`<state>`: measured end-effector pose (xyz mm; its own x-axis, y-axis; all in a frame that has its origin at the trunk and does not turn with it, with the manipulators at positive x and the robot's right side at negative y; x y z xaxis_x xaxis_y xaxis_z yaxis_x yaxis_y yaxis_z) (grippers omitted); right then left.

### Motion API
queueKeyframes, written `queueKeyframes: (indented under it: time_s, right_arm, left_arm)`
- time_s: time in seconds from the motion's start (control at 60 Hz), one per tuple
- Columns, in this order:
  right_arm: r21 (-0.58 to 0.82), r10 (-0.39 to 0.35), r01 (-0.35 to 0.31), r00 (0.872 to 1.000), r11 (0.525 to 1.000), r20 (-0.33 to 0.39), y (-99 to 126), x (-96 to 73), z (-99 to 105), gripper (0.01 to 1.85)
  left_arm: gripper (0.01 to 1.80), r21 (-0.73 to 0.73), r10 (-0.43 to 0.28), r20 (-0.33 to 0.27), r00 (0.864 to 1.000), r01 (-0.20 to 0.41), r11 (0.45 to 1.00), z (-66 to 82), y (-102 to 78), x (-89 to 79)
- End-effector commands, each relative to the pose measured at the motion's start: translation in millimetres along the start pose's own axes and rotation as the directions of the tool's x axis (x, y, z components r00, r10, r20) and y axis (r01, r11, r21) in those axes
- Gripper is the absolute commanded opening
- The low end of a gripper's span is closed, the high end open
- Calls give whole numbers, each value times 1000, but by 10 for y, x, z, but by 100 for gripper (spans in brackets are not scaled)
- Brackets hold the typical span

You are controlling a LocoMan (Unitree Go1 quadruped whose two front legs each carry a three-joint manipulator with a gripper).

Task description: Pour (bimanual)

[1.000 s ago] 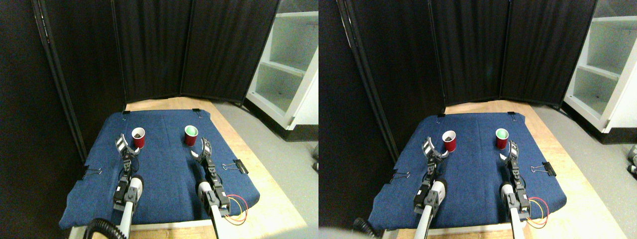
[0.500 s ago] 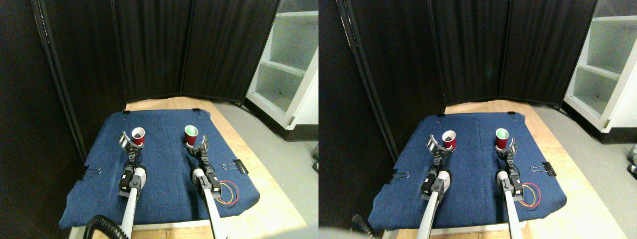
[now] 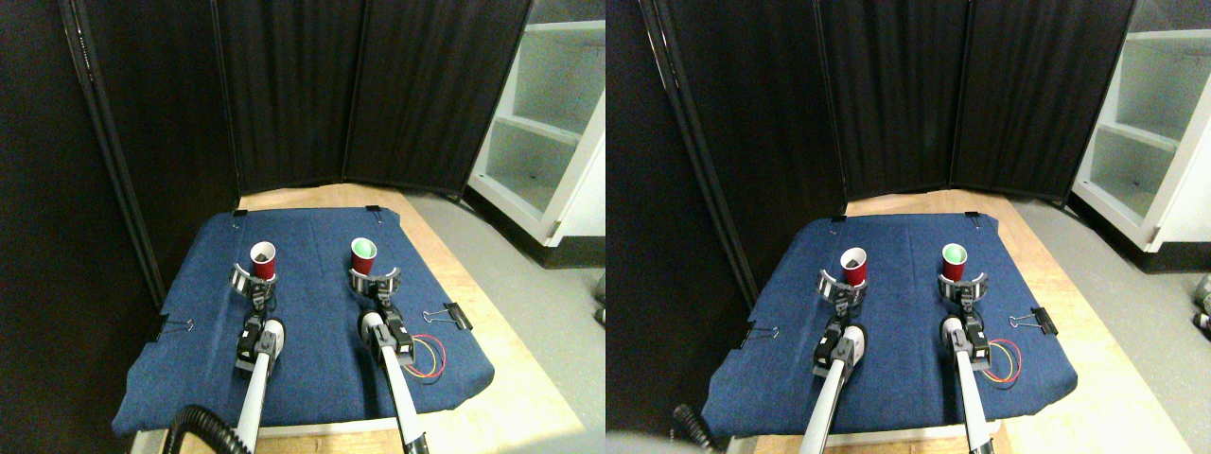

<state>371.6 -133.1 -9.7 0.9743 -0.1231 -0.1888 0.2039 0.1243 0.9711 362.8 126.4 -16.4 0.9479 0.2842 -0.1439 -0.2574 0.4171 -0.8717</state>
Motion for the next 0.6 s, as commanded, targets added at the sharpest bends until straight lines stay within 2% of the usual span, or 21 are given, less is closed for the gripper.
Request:
queueKeyframes:
  time_s: [0.017, 0.2, 0.25, 0.45, 0.6]
  right_arm:
    - [38, 15, -15, 1000, 999, -5, 14, 61, -42, 104]
    - [47, -4, 5, 1000, 999, -10, -12, 147, -70, 103]
    - [45, -15, 15, 1000, 999, -7, -22, 179, -87, 101]
    - [60, -37, 37, 999, 998, 0, -25, 215, -129, 101]
    - [72, -45, 46, 999, 996, -10, -20, 234, -147, 102]
  left_arm:
    - [99, -41, -16, -10, 1000, 15, 999, -24, -2, 47]
    - [99, -101, 3, -13, 1000, -4, 995, -33, 44, 133]
    - [103, -119, 13, -36, 999, -17, 993, -54, 62, 178]
    - [100, -139, 24, -19, 1000, -26, 990, -135, 94, 266]
    - [103, -157, 24, -48, 999, -32, 987, -181, 126, 318]
